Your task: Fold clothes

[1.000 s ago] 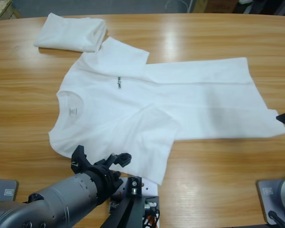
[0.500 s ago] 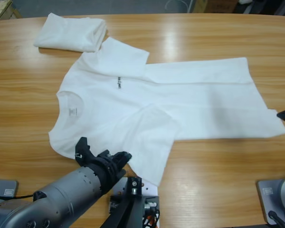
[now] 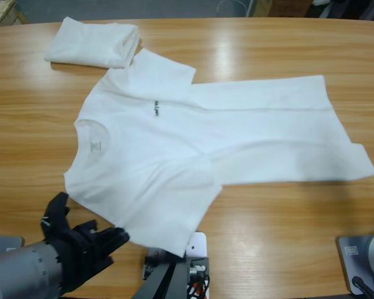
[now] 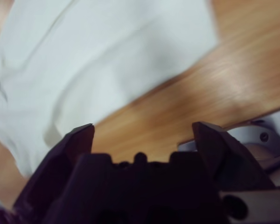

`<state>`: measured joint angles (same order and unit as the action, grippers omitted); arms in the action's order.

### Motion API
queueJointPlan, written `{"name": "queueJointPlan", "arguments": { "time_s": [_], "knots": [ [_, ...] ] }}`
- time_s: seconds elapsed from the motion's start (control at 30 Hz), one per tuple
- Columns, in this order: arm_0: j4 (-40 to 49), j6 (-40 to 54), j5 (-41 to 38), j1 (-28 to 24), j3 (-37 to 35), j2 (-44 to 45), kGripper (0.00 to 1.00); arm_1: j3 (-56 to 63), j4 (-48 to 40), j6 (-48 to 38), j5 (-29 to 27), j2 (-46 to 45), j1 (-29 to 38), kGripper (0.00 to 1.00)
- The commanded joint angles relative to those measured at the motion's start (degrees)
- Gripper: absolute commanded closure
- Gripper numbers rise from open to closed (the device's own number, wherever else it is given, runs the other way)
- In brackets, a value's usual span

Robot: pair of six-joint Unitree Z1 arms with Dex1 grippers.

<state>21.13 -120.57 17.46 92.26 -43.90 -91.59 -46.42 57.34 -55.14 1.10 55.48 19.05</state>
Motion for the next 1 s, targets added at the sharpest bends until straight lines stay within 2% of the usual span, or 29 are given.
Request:
{"name": "queueJointPlan", "arguments": {
  "time_s": [0.03, 0.33, 0.53, 0.6, 0.67, 0.83, 0.9, 0.93, 0.97, 1.0],
  "knots": [
    [8.19, 1.39, -6.25, 2.65, 0.38, 7.87, 1.000, 6.93, -5.49, 1.60, 3.28, 1.56, -14.01, 0.147],
    [7.43, 2.36, -13.23, 5.77, 1.13, 7.57, 1.000, 6.69, -7.07, -0.77, 6.55, 11.15, -14.66, 0.151],
    [7.43, 1.74, -13.47, 6.35, 1.99, 8.02, 1.000, 7.23, -9.78, -0.32, 5.60, 14.67, -17.12, 0.156],
    [7.43, 1.65, -13.44, 6.35, 2.50, 8.48, 1.000, 7.80, -11.11, 0.11, 5.76, 15.16, -17.82, 0.185],
    [7.43, 1.65, -13.31, 6.35, 2.91, 8.99, 1.000, 8.31, -11.89, 0.27, 6.49, 14.53, -17.82, 0.266],
    [7.43, 2.00, -12.84, 6.35, 3.36, 9.76, 1.000, 8.18, -11.40, 1.53, 7.32, 14.51, -17.82, 0.267],
    [7.45, 2.20, -12.80, 6.35, 3.91, 10.77, 1.000, 7.53, -8.21, 2.13, 6.99, 12.88, -17.68, 0.265],
    [7.47, 2.27, -12.80, 6.35, 4.07, 11.38, 1.000, 7.30, -5.98, 1.28, 6.49, 9.91, -17.00, 0.260],
    [7.43, 2.27, -12.80, 6.35, 4.05, 11.84, 1.000, 7.23, -4.49, -0.09, 5.84, 7.04, -16.26, 0.212],
    [7.43, 2.27, -12.82, 6.32, 3.94, 11.91, 1.000, 7.20, -3.98, -1.04, 5.39, 5.85, -16.15, 0.092]
  ]
}}
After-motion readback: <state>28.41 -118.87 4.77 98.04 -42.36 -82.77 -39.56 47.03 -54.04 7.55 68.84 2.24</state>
